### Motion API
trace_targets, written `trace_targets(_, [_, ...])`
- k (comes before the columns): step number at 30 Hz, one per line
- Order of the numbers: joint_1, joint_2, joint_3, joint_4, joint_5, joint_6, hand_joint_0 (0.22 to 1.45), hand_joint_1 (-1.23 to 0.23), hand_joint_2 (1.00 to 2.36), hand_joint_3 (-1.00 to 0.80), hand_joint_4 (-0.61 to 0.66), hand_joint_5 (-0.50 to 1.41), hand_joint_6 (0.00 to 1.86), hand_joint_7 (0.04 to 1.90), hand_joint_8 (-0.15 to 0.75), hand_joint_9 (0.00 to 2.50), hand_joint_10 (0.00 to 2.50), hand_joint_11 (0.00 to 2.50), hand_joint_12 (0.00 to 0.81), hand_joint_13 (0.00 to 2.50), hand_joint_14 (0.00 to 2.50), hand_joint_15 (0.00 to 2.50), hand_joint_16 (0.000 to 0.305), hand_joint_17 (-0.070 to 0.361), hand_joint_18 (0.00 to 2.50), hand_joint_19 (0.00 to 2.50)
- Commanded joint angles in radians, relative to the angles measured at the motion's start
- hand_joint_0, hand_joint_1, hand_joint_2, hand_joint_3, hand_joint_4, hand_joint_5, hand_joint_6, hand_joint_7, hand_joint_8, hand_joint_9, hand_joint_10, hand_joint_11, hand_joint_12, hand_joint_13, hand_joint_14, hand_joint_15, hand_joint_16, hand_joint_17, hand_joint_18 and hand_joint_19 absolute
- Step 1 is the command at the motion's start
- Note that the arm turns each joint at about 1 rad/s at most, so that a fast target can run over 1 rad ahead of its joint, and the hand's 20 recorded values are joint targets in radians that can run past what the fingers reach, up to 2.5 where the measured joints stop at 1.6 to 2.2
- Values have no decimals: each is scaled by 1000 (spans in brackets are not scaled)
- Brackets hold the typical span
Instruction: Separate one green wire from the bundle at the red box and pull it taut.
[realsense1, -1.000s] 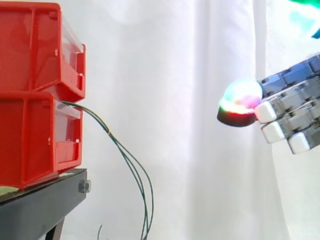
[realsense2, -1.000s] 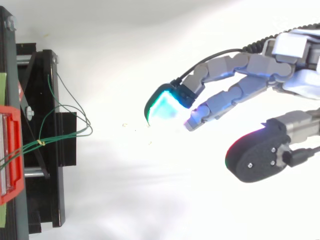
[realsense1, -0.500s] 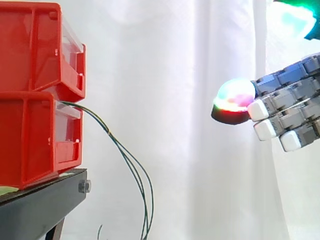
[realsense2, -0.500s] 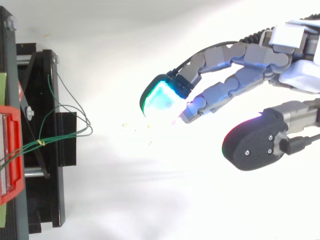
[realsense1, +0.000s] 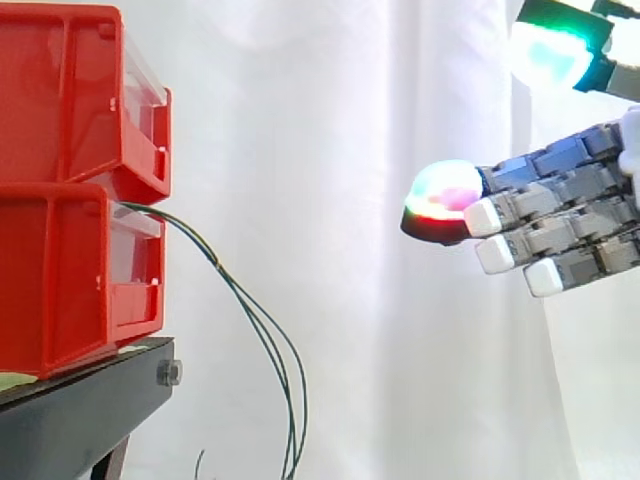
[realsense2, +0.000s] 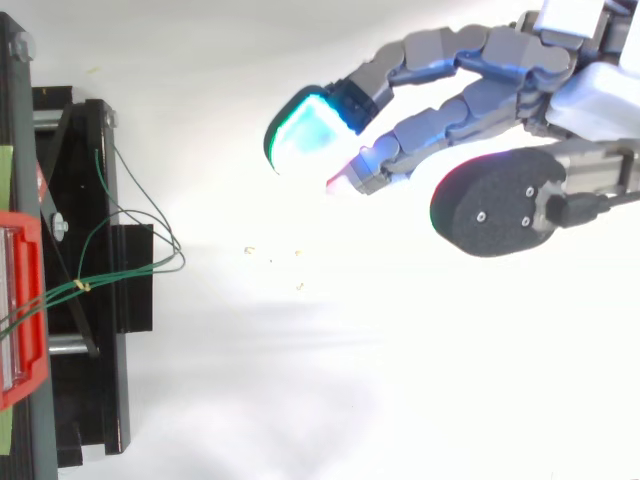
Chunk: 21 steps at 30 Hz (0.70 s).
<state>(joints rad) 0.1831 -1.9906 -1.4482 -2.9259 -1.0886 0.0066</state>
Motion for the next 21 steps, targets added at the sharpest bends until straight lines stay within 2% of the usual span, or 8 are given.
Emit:
trace_targets(1, [-4,-1,0,19,3,-13,565,-549,1001,-488,263,-201,501,677,286,778,4,184,250,761,6,180,33,73,659,245])
trace_targets(7, [-4,-14,0,39,10,-30,565,-549,1001,-488,264,-200,502,677,284,778,5,191,254,765,6,190,33,74,661,252])
trace_targets(8, [-4,-28,0,50,12,-27,565,-548,1000,-488,264,-200,502,677,286,778,5,190,255,765,6,190,33,74,661,242])
trace_targets(17, [-4,-31,0,80,18,-42,566,-547,1002,-489,269,-198,502,676,287,787,5,198,256,768,6,188,33,74,660,253])
trace_targets(21, [-5,-31,0,80,39,-43,566,-546,1001,-490,268,-198,502,676,287,794,5,193,257,769,6,195,33,74,661,257])
